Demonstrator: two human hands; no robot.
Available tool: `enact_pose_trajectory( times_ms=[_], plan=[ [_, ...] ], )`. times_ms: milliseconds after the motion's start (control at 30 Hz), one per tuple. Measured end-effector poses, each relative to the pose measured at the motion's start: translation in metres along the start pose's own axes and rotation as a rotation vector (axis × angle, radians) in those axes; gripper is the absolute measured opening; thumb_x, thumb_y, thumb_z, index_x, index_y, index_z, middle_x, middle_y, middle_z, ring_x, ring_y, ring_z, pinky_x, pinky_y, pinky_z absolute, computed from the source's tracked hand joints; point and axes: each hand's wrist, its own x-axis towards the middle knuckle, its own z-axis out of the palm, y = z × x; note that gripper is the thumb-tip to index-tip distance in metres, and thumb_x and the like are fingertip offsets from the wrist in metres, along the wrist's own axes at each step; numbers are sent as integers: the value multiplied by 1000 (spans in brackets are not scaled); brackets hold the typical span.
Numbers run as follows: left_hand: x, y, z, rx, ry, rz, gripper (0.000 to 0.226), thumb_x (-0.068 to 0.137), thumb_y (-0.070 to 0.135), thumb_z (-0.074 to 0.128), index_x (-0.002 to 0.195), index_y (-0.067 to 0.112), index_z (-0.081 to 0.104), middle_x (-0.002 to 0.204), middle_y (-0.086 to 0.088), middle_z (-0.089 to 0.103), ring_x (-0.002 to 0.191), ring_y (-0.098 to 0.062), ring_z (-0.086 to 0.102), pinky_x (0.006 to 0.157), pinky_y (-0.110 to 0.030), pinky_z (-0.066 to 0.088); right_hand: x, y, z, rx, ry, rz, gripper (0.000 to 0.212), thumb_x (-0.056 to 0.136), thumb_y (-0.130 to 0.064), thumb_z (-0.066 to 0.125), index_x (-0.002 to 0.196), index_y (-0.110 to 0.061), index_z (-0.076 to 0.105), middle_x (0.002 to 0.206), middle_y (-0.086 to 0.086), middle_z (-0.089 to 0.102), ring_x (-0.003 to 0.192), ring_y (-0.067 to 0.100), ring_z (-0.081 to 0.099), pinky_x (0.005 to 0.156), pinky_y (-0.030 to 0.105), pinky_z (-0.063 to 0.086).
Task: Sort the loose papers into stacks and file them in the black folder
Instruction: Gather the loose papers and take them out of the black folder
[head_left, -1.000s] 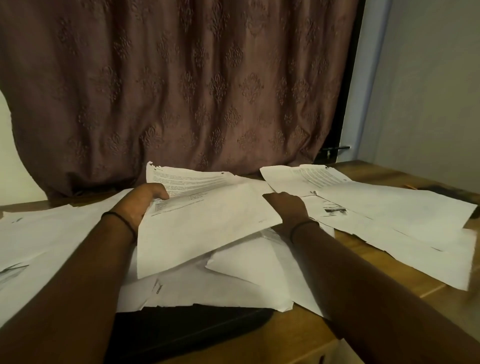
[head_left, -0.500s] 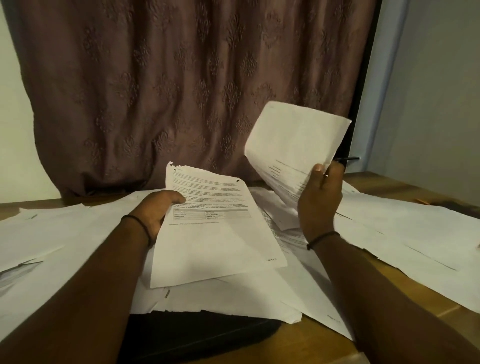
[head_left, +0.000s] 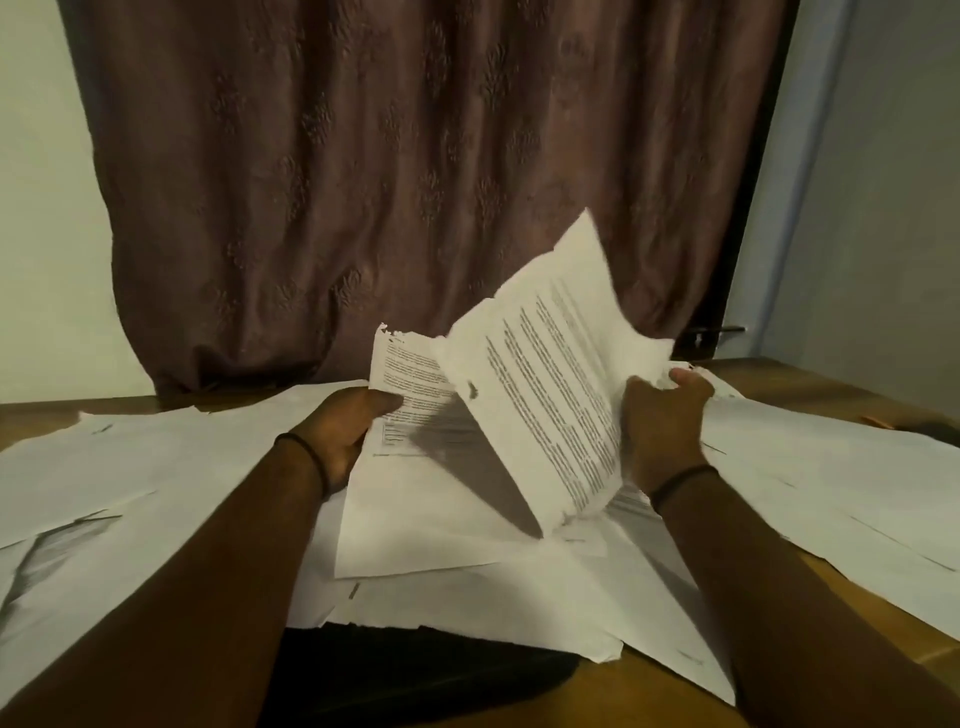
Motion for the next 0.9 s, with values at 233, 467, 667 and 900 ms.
enact_pose_trajectory(
  times_ms=[233,467,667,900],
  plan=[
    [0,1,3,-7,13,-28,29,100,10,44,122,6,62,109,-14,71,99,-31,66,90,-44,51,-11,9,4,-247,-250,-81,31,89,2,49,87,-22,70,80,-4,62,72,12,57,67,27,50],
    [-2,2,2,-95,57,-42,34,101,16,44,130,4,57,120,-17,66,98,-31,66,75,-41,53,-2,9,1,-60,-195,67,27,94,-2,46,82,-23,59,75,-5,52,58,2,49,53,18,43],
    [-3,2,6,-178,86,-18,29,104,23,40,115,6,61,93,-14,73,89,-32,66,69,-44,50,-12,-3,2,-69,-297,126,29,92,10,40,73,-9,49,78,7,53,72,18,52,70,22,46],
    [-4,5,5,-291,124,12,33,105,26,38,127,10,56,126,-16,62,97,-32,63,89,-50,44,-21,14,7,-948,-309,-460,34,89,-12,61,121,-24,66,113,6,67,105,27,61,91,37,48]
  ],
)
